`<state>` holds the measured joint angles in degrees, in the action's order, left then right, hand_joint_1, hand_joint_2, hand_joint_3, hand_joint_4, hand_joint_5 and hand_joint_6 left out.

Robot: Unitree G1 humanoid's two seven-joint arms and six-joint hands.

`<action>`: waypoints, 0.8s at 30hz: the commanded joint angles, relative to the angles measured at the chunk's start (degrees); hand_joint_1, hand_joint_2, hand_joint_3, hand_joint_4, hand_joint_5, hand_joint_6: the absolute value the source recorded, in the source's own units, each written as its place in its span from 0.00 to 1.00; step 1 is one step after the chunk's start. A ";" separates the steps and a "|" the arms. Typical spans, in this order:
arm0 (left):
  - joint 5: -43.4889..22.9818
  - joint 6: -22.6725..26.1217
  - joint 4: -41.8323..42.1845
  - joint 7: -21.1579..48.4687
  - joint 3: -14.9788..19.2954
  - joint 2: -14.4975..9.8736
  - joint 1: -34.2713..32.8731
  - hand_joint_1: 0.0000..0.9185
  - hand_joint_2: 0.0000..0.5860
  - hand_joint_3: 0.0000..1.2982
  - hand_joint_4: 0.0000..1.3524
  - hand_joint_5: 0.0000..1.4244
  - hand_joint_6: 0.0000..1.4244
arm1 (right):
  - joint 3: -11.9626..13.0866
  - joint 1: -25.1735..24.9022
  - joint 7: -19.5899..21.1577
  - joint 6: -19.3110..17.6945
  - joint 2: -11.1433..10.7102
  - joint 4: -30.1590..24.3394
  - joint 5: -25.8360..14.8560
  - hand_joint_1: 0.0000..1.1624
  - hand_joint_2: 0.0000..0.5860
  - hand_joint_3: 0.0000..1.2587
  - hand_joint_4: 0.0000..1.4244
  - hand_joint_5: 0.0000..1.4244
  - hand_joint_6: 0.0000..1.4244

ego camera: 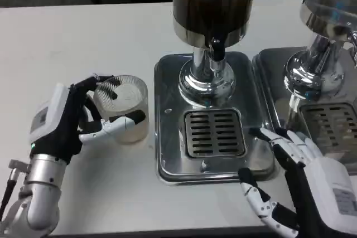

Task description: Grasp the cup under the faucet to collect the drink, then remove the cup.

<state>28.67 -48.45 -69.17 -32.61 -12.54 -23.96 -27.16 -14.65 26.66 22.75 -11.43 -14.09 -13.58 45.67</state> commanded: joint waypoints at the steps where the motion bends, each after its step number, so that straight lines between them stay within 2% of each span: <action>1: 0.74 -2.95 1.57 -2.50 0.24 -1.33 -0.22 0.51 0.06 0.49 0.51 0.70 0.88 | 0.13 -0.73 -0.03 -1.00 -0.35 0.80 -0.48 0.33 0.69 0.20 0.17 0.09 0.05; 10: 1.09 -5.28 2.95 -2.79 0.40 -1.11 -0.19 0.54 0.04 0.50 0.53 0.70 0.89 | 0.20 -1.11 0.29 -1.44 -0.14 1.46 -0.76 0.33 0.69 0.20 0.17 0.09 0.06; 18: 2.20 -6.50 4.24 -1.64 -1.22 1.62 -0.85 0.55 0.04 0.50 0.53 0.70 0.88 | 0.48 0.30 1.07 -1.36 0.40 0.19 -0.46 0.33 0.69 0.20 0.17 0.09 0.06; 24: 3.48 -5.55 3.98 -0.57 -2.96 3.84 -2.30 0.55 0.04 0.50 0.53 0.70 0.88 | 0.30 1.74 2.06 -1.27 1.41 -1.04 0.05 0.33 0.69 0.20 0.17 0.10 0.06</action>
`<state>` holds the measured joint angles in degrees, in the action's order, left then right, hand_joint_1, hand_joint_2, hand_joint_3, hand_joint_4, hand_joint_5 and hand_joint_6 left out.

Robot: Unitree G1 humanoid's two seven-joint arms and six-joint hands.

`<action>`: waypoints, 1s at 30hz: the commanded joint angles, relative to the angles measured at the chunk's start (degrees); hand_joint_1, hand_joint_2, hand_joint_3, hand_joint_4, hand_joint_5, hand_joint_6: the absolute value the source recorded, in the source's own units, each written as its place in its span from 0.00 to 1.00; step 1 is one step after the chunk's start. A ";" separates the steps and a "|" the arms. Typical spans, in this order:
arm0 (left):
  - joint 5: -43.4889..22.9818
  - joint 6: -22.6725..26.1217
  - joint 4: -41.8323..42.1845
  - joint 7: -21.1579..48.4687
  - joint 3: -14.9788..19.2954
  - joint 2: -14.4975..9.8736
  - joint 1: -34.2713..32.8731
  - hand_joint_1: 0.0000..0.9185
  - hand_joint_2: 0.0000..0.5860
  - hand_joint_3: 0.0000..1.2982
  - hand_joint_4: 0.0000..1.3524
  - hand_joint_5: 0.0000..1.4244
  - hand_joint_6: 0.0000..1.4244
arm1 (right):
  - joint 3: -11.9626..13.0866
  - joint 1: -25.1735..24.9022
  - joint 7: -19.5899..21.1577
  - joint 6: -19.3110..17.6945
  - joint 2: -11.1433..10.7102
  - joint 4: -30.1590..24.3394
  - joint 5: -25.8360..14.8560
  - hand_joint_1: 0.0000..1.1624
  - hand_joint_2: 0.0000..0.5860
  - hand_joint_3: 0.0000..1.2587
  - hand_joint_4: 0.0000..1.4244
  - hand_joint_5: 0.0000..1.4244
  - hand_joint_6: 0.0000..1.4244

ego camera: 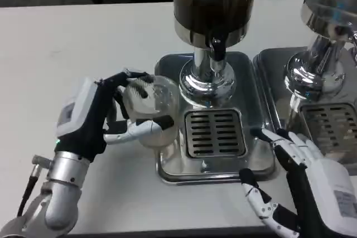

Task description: Grasp the cup under the faucet to collect the drink, then remove the cup.

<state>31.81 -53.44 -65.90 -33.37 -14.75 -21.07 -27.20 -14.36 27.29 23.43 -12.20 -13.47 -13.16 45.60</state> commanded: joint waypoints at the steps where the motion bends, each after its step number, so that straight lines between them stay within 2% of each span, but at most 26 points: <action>1: 0.62 -0.22 0.51 0.50 -1.09 1.41 -2.62 0.55 0.04 0.50 0.53 0.70 0.88 | -0.08 1.36 1.51 -0.47 0.99 -1.72 0.28 0.33 0.69 0.20 0.17 0.10 0.06; 17: 2.98 4.01 -1.58 1.31 -4.86 5.37 -7.22 0.54 0.03 0.49 0.51 0.69 0.87 | -0.32 4.91 2.28 -0.01 2.60 -4.80 1.32 0.34 0.72 0.20 0.17 0.10 0.07; 25: 3.08 6.17 -3.16 1.80 -5.80 6.48 -9.08 0.54 0.03 0.49 0.50 0.68 0.86 | -0.40 6.45 1.97 0.33 3.60 -6.33 1.97 0.34 0.72 0.20 0.17 0.10 0.07; 30: 3.11 8.18 -4.45 3.64 -7.01 7.36 -10.47 0.45 0.09 0.44 0.44 0.62 0.76 | -0.26 7.23 1.67 0.44 3.96 -7.07 2.19 0.34 0.72 0.20 0.17 0.10 0.07</action>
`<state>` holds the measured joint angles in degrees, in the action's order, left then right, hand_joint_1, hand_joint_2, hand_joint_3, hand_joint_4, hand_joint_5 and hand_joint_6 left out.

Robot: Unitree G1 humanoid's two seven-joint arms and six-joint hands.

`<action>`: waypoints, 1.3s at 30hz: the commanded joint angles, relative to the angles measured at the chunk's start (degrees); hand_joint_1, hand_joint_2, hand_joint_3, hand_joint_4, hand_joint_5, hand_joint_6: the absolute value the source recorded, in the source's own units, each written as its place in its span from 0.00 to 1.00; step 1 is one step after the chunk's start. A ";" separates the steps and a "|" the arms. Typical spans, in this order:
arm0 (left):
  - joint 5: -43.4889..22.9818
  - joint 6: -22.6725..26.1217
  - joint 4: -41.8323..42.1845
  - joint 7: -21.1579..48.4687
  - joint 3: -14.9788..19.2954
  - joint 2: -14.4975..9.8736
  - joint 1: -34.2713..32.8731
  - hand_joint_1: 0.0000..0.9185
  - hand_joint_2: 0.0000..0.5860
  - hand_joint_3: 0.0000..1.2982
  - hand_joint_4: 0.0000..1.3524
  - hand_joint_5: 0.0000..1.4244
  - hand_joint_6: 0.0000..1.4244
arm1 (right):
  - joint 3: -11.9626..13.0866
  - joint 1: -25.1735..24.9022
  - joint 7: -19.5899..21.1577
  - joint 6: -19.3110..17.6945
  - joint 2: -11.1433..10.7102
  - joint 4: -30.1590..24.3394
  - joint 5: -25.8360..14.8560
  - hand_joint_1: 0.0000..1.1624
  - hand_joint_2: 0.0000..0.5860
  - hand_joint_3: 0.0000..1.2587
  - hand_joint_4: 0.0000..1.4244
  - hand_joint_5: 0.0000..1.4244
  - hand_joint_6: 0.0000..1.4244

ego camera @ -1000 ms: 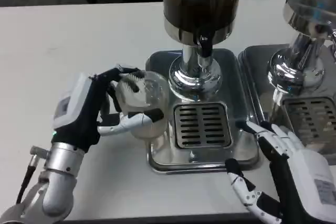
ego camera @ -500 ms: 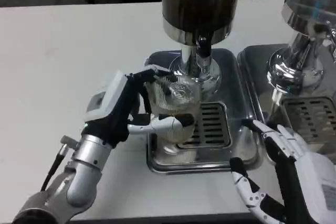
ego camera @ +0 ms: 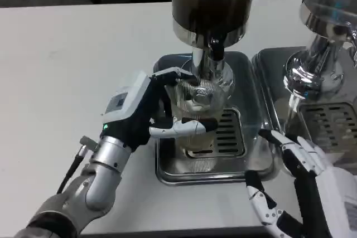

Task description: Grasp the cup under the faucet to collect the drink, then remove the cup.

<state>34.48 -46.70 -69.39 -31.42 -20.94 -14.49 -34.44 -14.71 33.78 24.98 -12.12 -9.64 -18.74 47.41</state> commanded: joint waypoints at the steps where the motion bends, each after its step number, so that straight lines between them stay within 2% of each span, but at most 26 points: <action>1: 0.44 1.67 -1.16 2.01 -1.01 0.85 -3.41 0.43 0.09 0.43 0.43 0.62 0.76 | 0.07 0.81 0.09 0.41 0.16 -1.63 0.46 0.34 0.72 0.20 0.17 0.10 0.07; 7: 0.45 2.61 -1.81 5.01 -1.82 1.32 -3.88 0.39 0.09 0.36 0.35 0.52 0.61 | 0.15 1.18 -0.10 0.62 0.32 -1.80 0.23 0.34 0.72 0.20 0.17 0.11 0.07; 8: 0.49 2.64 -1.81 5.28 -1.91 1.30 -3.88 0.38 0.09 0.34 0.33 0.49 0.56 | 0.10 1.20 -0.10 0.59 0.33 -1.74 0.19 0.34 0.72 0.20 0.17 0.11 0.07; 10: 0.55 2.83 -1.83 6.15 -2.14 1.26 -3.95 0.35 0.08 0.30 0.26 0.41 0.45 | 0.00 1.19 -0.09 0.55 0.34 -1.67 0.20 0.34 0.72 0.20 0.17 0.11 0.07; 11: 0.52 2.88 -1.84 6.52 -2.22 1.23 -3.97 0.32 0.07 0.24 0.21 0.34 0.36 | -0.07 1.13 -0.10 0.54 0.36 -1.61 0.19 0.34 0.72 0.20 0.17 0.11 0.07; 13: 0.83 3.42 -1.91 8.07 -2.94 0.96 -4.26 0.29 0.05 0.14 0.11 0.26 0.30 | -0.20 0.75 -0.19 0.48 0.39 -1.29 0.08 0.34 0.72 0.21 0.17 0.11 0.07; 16: 0.90 3.92 -1.80 8.99 -3.63 0.55 -4.34 0.27 0.05 0.10 0.04 0.18 0.26 | -0.38 0.24 -0.29 0.42 0.43 -0.93 -0.06 0.34 0.72 0.21 0.17 0.11 0.07; 19: 0.83 4.28 -1.66 9.69 -3.94 -0.07 -4.08 0.26 0.03 0.09 0.01 0.15 0.23 | -0.47 -0.29 -0.40 0.33 0.43 -0.50 -0.38 0.34 0.72 0.21 0.17 0.11 0.08; 27: 0.31 2.37 -0.16 9.06 -3.51 -2.08 -2.59 0.20 0.01 0.05 0.00 0.08 0.13 | -0.64 -1.70 -0.43 -0.04 0.31 0.90 -1.07 0.35 0.72 0.21 0.18 0.11 0.09; 36: -1.35 -4.58 6.87 6.54 -0.42 -7.39 2.81 0.19 0.02 0.05 0.00 0.08 0.12 | -0.73 -2.08 0.44 -0.53 0.26 1.73 -1.37 0.35 0.72 0.21 0.17 0.11 0.09; 39: -2.83 -6.89 10.15 6.73 1.96 -9.72 5.93 0.20 0.02 0.05 0.00 0.08 0.12 | -0.53 -2.83 0.55 -0.66 0.17 2.28 -1.78 0.35 0.72 0.21 0.17 0.11 0.09</action>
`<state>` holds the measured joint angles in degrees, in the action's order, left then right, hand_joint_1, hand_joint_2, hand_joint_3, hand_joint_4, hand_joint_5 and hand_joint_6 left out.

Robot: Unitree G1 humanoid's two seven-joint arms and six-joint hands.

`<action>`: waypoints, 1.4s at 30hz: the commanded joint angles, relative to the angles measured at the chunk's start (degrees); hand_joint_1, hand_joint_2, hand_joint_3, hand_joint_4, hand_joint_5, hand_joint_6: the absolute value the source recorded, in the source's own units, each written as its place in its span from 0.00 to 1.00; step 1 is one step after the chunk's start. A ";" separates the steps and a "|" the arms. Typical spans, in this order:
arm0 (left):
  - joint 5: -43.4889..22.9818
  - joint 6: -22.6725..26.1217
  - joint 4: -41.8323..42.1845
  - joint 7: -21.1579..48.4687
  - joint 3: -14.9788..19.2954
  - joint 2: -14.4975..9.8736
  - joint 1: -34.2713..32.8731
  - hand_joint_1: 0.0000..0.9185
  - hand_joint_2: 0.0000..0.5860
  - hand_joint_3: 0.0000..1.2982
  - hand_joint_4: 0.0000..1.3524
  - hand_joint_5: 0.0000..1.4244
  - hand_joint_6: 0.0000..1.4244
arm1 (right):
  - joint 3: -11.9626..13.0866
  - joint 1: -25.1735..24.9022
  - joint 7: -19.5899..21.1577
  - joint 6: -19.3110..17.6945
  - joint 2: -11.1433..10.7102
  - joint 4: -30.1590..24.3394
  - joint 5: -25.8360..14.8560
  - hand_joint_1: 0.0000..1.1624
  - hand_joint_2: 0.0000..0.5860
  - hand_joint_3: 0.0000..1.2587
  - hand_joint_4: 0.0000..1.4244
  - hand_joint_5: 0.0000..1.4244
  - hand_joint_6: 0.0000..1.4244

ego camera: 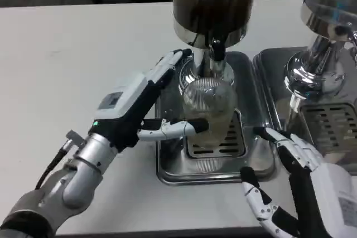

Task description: Grasp the cup under the faucet to collect the drink, then remove the cup.

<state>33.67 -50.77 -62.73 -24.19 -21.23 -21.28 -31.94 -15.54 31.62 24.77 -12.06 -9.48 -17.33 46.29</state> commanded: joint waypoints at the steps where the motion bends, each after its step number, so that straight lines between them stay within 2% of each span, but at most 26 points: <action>1: -2.69 -3.46 4.76 -0.33 3.15 -3.71 4.58 0.19 0.02 0.05 0.00 0.07 0.12 | 0.41 -1.08 0.81 -0.75 -0.01 1.17 -0.86 0.35 0.72 0.21 0.17 0.11 0.09; 4: -6.64 -6.87 9.73 1.16 7.22 -6.72 9.03 0.11 0.05 0.07 0.01 0.08 0.13 | 0.82 -2.42 1.00 -0.85 -0.02 2.07 -1.30 0.35 0.72 0.21 0.17 0.11 0.09; 6: -12.32 -10.08 13.36 4.65 10.26 -8.59 11.65 0.08 0.06 0.13 0.07 0.13 0.17 | 1.19 -3.23 0.97 -0.95 -0.10 2.72 -1.79 0.35 0.72 0.21 0.17 0.11 0.09; 8: -22.01 -12.78 16.46 11.35 12.45 -9.46 13.02 0.08 0.11 0.24 0.21 0.27 0.27 | 1.55 -4.53 0.80 -1.17 -0.26 4.03 -2.65 0.35 0.72 0.21 0.17 0.11 0.09; 10: -37.00 -11.29 21.92 22.90 12.88 -10.15 13.58 0.05 0.12 0.30 0.29 0.37 0.40 | 1.72 -5.70 0.72 -1.49 -0.38 5.35 -3.44 0.35 0.72 0.21 0.17 0.11 0.09; 11: -45.08 -8.41 25.64 30.18 12.98 -10.63 13.53 0.03 0.13 0.33 0.32 0.40 0.43 | 1.76 -6.24 0.72 -1.62 -0.46 5.94 -3.78 0.35 0.72 0.21 0.17 0.11 0.09; 12: -52.30 -4.66 29.30 37.30 13.28 -11.07 13.34 0.01 0.12 0.32 0.31 0.38 0.38 | 1.79 -6.71 0.74 -1.74 -0.52 6.44 -4.00 0.35 0.72 0.21 0.17 0.11 0.09; 13: -58.57 -0.26 32.69 44.00 13.89 -11.42 13.06 0.00 0.10 0.27 0.26 0.33 0.30 | 1.81 -7.11 0.77 -1.87 -0.57 6.90 -4.18 0.35 0.72 0.21 0.17 0.11 0.09; 15: -70.70 12.58 39.30 58.06 15.50 -12.36 11.65 0.00 0.06 0.14 0.11 0.18 0.16 | 1.82 -7.91 0.97 -2.10 -0.54 7.90 -4.54 0.35 0.72 0.21 0.17 0.11 0.09; 17: -77.96 23.40 42.69 67.43 16.63 -13.17 9.68 0.00 0.04 0.08 0.02 0.10 0.09 | 1.87 -8.63 1.13 -2.20 -0.51 8.73 -4.90 0.35 0.72 0.21 0.17 0.11 0.09; 19: -81.35 30.75 43.94 72.75 17.71 -13.29 7.99 0.00 0.04 0.06 0.00 0.05 0.04 | 1.88 -9.02 1.37 -2.33 -0.43 9.30 -5.10 0.34 0.73 0.21 0.17 0.11 0.08; 24: -84.33 45.89 44.12 82.13 20.56 -11.84 3.35 0.00 0.02 0.01 0.00 0.00 0.00 | 1.75 -9.89 2.10 -2.63 -0.21 10.62 -5.24 0.34 0.73 0.21 0.17 0.11 0.08; 28: -81.86 52.01 43.22 86.12 22.31 -9.85 0.56 0.00 0.03 0.00 0.00 0.00 0.00 | 1.65 -10.26 2.96 -2.83 0.08 11.42 -5.28 0.33 0.73 0.21 0.17 0.11 0.08; 36: -73.77 53.97 39.74 88.52 23.30 -5.77 -4.00 0.00 0.04 0.00 0.00 0.00 0.00 | 1.25 -10.02 5.02 -2.91 0.85 12.52 -5.33 0.33 0.73 0.21 0.17 0.11 0.07; 42: -68.48 51.75 36.59 88.27 23.87 -2.89 -6.02 0.00 0.04 0.00 0.00 0.00 0.00 | 0.87 -9.80 6.02 -2.93 1.33 13.08 -5.28 0.33 0.73 0.21 0.17 0.11 0.07</action>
<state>-36.79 2.26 -24.91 63.60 1.83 -24.76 -36.16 -14.49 21.55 29.78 -13.85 -8.40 -4.70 41.18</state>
